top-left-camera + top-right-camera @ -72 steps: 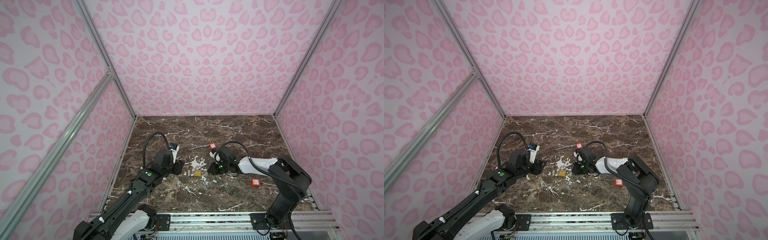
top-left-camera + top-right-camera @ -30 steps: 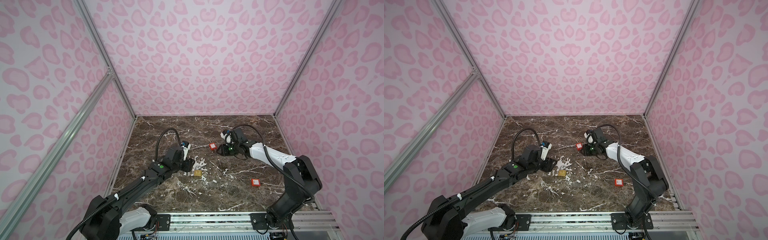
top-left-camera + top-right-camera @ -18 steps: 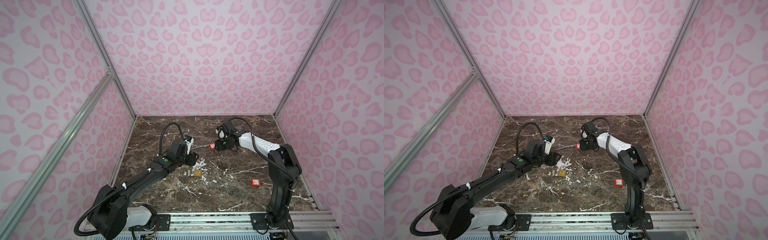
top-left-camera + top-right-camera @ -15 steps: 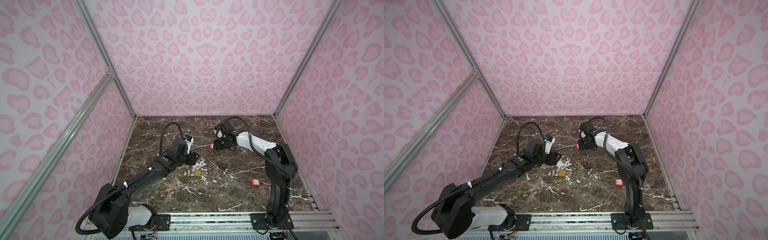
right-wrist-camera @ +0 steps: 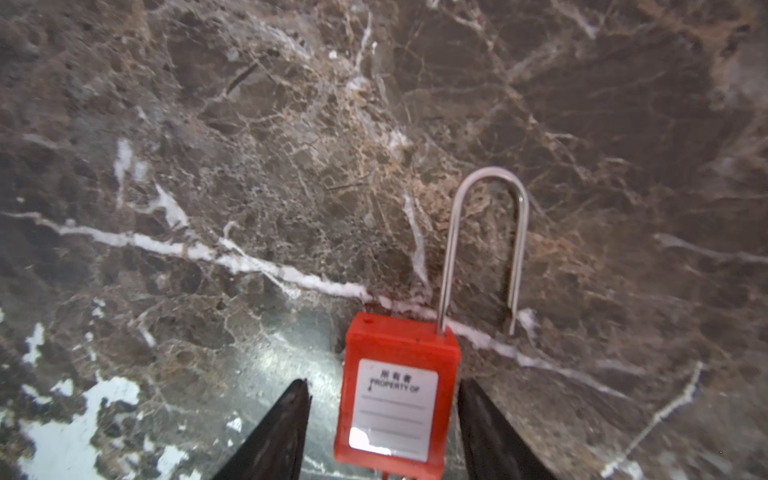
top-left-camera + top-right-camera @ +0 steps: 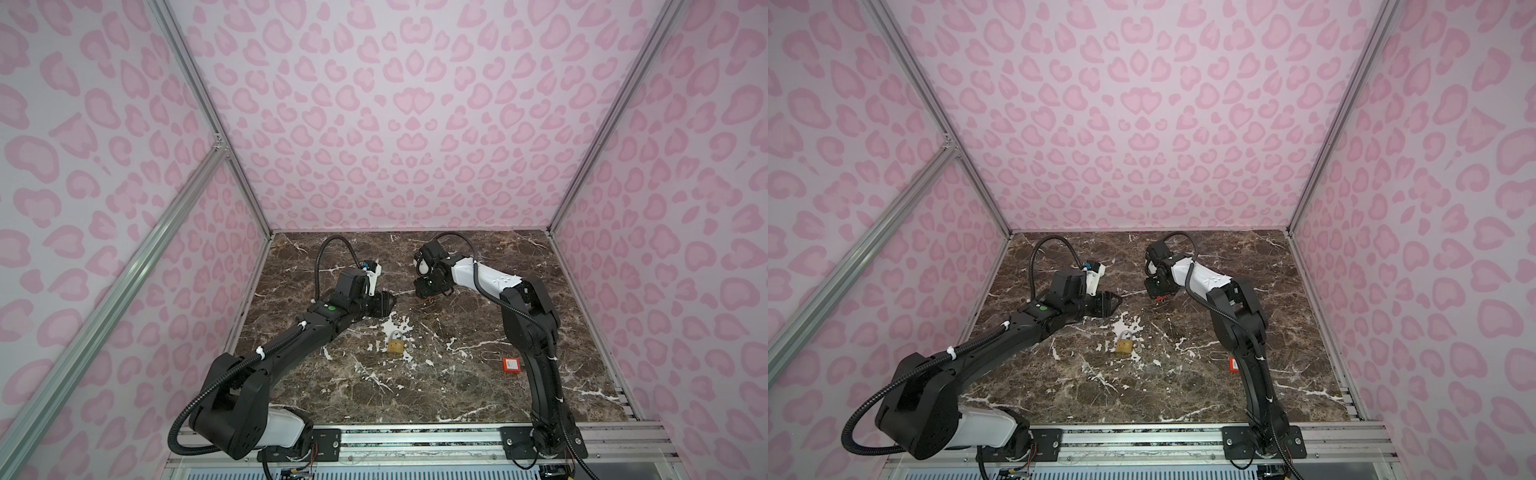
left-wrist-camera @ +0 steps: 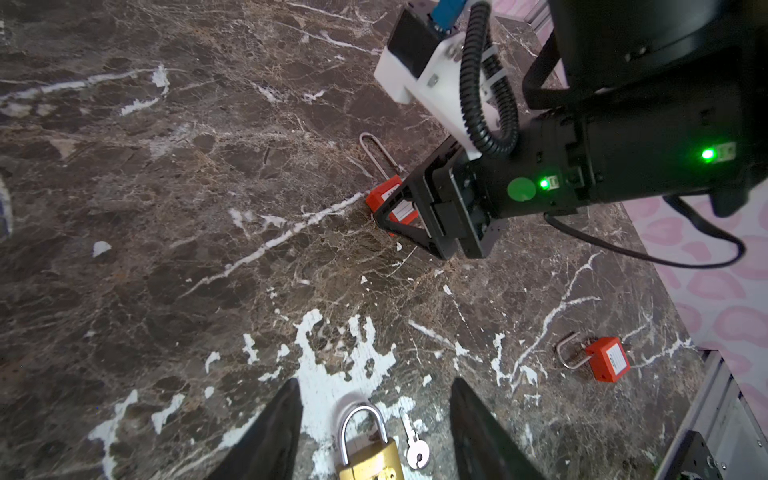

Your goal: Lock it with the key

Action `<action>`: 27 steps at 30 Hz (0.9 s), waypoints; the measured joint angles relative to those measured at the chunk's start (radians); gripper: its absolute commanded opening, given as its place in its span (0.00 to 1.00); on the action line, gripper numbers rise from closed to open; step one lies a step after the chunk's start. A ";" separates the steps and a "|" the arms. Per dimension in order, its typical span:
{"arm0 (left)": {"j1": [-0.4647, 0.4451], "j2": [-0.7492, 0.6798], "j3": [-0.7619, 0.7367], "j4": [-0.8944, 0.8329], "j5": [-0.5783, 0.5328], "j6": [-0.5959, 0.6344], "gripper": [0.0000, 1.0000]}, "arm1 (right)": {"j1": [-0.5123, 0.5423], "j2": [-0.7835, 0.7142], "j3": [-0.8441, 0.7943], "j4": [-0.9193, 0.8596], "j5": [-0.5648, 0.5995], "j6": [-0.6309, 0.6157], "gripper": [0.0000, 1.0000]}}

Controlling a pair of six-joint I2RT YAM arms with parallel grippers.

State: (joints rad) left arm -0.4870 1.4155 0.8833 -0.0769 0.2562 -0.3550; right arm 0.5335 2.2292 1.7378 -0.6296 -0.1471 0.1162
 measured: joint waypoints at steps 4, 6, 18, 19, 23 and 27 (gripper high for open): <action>0.003 0.034 0.019 0.003 0.027 0.002 0.57 | 0.007 0.026 0.020 -0.012 0.023 -0.003 0.52; 0.003 0.045 0.023 0.004 0.036 0.001 0.57 | 0.012 0.028 0.020 -0.012 0.039 -0.004 0.44; 0.040 0.048 0.044 0.044 0.080 -0.180 0.57 | 0.016 -0.083 -0.073 -0.002 0.046 -0.015 0.33; 0.045 0.048 0.048 0.045 0.091 -0.202 0.57 | 0.016 -0.119 -0.101 0.009 0.031 -0.014 0.33; 0.053 0.048 0.091 0.047 0.150 -0.284 0.57 | 0.015 -0.278 -0.218 0.078 -0.047 0.006 0.33; 0.055 0.048 0.106 0.047 0.209 -0.350 0.56 | 0.031 -0.375 -0.287 0.115 -0.143 0.016 0.32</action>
State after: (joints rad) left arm -0.4316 1.4635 0.9894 -0.0299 0.4652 -0.7052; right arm 0.5644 1.8538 1.4509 -0.5144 -0.2901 0.1322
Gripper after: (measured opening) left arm 0.567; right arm 0.379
